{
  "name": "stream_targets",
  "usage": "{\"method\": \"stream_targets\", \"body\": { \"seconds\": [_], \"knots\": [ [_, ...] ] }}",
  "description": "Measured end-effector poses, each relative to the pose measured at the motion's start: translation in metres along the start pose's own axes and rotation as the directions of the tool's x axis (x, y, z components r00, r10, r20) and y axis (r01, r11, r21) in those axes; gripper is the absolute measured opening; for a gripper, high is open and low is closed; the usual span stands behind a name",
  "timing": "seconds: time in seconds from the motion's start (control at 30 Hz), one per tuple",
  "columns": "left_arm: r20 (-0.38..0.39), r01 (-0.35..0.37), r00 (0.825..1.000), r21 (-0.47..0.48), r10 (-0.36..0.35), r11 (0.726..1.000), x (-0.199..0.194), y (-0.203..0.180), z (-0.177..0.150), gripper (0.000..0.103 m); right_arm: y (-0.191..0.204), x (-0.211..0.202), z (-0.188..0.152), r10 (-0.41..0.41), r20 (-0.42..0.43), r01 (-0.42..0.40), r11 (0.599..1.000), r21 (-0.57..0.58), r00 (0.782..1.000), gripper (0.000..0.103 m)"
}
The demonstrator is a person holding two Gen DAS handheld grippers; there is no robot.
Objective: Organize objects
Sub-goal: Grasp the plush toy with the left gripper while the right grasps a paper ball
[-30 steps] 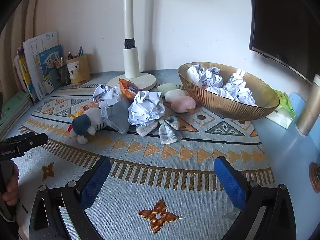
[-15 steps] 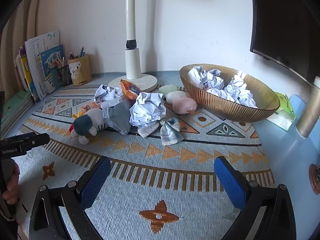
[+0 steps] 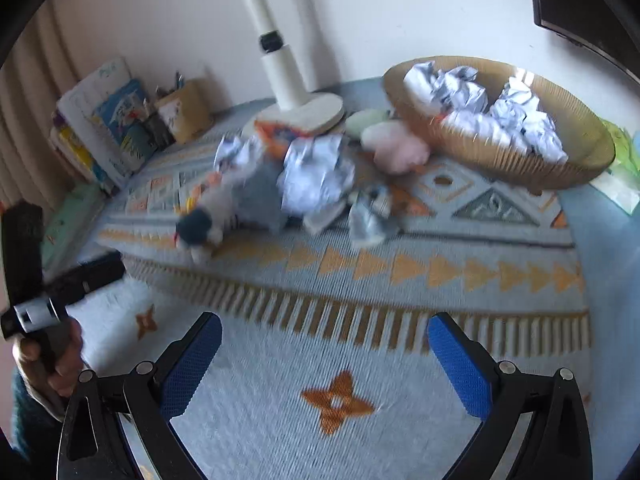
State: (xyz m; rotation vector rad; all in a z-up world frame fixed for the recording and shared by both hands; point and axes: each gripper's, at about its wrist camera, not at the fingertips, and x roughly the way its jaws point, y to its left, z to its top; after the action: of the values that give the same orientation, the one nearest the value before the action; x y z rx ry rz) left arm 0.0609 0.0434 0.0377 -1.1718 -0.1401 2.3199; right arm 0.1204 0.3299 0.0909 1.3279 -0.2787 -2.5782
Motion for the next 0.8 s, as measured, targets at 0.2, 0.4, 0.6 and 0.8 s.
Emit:
{"method": "stream_targets", "body": {
  "seconds": [0.2, 0.4, 0.6, 0.8],
  "knots": [
    [-0.094, -0.018, 0.995, 0.053, 0.023, 0.998, 0.060, -0.027, 0.023, 0.076, -0.007, 0.024, 0.051, 0.054, 0.028, -0.056, 0.993, 0.099, 0.998, 0.097],
    [-0.038, 0.021, 0.999, 0.033, -0.020, 0.999, 0.050, -0.024, 0.020, 0.045, 0.005, 0.068, 0.073, 0.072, -0.004, -0.071, 0.994, 0.077, 0.997, 0.058],
    [0.027, 0.076, 0.997, -0.029, -0.076, 0.997, -0.013, -0.005, -0.011, 0.045, -0.011, 0.014, 0.040, 0.248, 0.062, -0.255, 0.955, 0.151, 0.967, 0.048],
    [0.008, 0.025, 1.000, -0.061, -0.025, 0.998, -0.005, -0.003, -0.027, 0.045, -0.027, 0.011, -0.018, 0.204, -0.013, -0.197, 0.959, 0.205, 0.979, 0.049]
  ]
}}
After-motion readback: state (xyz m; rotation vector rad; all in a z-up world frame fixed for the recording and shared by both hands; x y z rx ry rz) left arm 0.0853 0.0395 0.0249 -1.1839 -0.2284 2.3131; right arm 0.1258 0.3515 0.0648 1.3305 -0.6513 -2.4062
